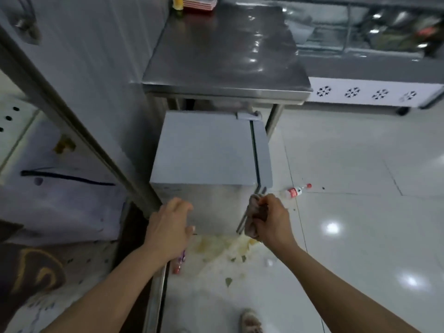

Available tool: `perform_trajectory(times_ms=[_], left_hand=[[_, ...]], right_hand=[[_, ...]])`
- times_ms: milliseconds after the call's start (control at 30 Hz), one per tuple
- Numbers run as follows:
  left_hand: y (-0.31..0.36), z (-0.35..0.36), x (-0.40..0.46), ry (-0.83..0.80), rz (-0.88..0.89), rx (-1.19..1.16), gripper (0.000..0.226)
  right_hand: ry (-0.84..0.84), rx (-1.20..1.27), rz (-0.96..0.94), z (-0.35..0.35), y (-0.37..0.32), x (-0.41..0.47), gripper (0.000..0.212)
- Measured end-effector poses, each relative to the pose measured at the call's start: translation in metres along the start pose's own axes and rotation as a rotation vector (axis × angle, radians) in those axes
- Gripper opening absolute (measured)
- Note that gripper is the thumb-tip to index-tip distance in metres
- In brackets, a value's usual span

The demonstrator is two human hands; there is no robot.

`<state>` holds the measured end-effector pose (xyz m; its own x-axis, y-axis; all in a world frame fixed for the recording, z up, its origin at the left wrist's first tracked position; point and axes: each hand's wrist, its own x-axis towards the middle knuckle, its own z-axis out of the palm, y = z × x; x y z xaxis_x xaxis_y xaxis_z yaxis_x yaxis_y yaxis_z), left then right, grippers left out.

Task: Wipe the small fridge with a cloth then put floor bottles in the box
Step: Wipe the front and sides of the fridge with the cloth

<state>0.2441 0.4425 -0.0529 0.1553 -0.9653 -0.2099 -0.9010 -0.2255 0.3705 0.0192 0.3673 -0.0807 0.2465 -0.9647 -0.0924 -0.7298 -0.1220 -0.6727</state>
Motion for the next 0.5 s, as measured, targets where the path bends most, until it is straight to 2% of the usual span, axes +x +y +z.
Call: perform_trajectory(times_ms=[100, 167, 267, 367, 500], left_hand=[[0.002, 0.015, 0.009, 0.008, 0.050, 0.042, 0.045], [0.006, 0.027, 0.014, 0.019, 0.079, 0.068, 0.046], [0.006, 0.041, 0.026, 0.085, 0.116, 0.119, 0.047], [0.000, 0.054, 0.042, 0.170, 0.129, 0.163, 0.049], [-0.016, 0.073, 0.069, 0.309, 0.147, 0.257, 0.052]], right_hand=[[0.061, -0.125, 0.015, 0.002, 0.018, -0.017, 0.014], [0.084, -0.126, 0.001, 0.001, 0.029, -0.018, 0.017], [0.217, -0.004, 0.041, 0.007, 0.043, -0.003, 0.026], [0.336, 0.043, -0.143, 0.013, 0.049, 0.015, 0.036], [0.450, -0.088, -0.396, 0.025, 0.061, 0.041, 0.019]])
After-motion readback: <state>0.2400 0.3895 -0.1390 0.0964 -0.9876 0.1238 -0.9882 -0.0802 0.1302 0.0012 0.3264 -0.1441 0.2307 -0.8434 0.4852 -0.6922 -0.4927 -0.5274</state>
